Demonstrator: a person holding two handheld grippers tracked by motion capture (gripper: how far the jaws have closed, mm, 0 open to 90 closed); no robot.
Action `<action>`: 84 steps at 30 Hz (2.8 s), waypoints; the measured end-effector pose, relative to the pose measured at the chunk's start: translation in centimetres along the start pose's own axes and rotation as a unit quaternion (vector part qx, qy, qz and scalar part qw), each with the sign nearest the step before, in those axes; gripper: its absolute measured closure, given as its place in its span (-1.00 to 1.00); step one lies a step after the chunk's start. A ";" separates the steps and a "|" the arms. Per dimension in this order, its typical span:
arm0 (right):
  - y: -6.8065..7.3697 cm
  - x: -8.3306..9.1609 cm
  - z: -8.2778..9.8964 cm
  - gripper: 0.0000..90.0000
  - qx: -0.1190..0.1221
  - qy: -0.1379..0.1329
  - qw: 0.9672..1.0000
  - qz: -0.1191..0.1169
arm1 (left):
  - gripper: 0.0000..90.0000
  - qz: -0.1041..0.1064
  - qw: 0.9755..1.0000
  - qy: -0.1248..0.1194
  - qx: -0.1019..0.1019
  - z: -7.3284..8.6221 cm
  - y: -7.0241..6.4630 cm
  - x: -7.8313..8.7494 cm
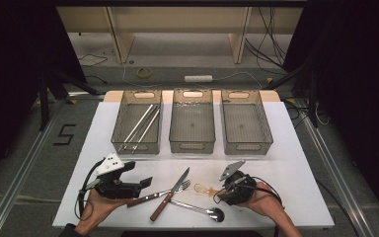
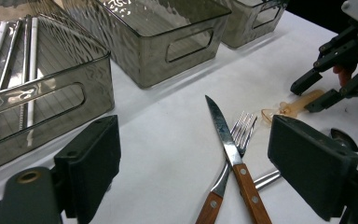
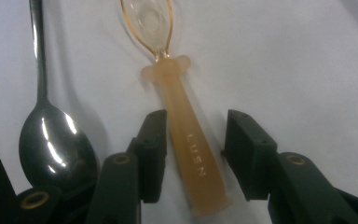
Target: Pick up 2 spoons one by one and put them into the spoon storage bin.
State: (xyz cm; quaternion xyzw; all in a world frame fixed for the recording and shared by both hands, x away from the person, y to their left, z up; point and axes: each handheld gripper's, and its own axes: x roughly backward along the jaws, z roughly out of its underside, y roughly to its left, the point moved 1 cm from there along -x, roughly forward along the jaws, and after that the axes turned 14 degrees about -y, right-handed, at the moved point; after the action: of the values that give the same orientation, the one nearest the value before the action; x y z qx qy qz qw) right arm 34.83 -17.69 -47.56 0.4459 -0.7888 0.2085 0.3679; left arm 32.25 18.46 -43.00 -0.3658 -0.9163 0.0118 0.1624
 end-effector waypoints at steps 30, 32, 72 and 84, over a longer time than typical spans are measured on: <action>-0.1 1.1 -1.2 0.69 0.022 0.014 1.000 -0.007 | -0.63 -0.003 1.000 -0.009 -0.008 0.0 0.0 0.1; -0.2 1.6 -1.4 0.69 0.018 0.002 1.000 -0.002 | -0.63 -0.003 1.000 -0.009 -0.008 0.0 -0.1 0.1; -5.8 2.3 -12.5 0.69 -0.015 -0.144 0.988 0.059 | -0.64 -0.004 0.999 -0.044 0.003 -0.2 0.3 0.7; -7.6 0.3 -14.9 0.69 -0.042 -0.148 0.985 0.079 | -0.65 -0.006 0.999 -0.052 0.002 -0.3 0.2 0.8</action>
State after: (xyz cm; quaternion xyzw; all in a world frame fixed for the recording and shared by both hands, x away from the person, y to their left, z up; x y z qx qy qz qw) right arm 47.12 -11.98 -37.72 0.3927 -0.8752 0.1353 0.2480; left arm 31.96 19.12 -42.53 -0.3587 -0.9257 0.0319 0.1159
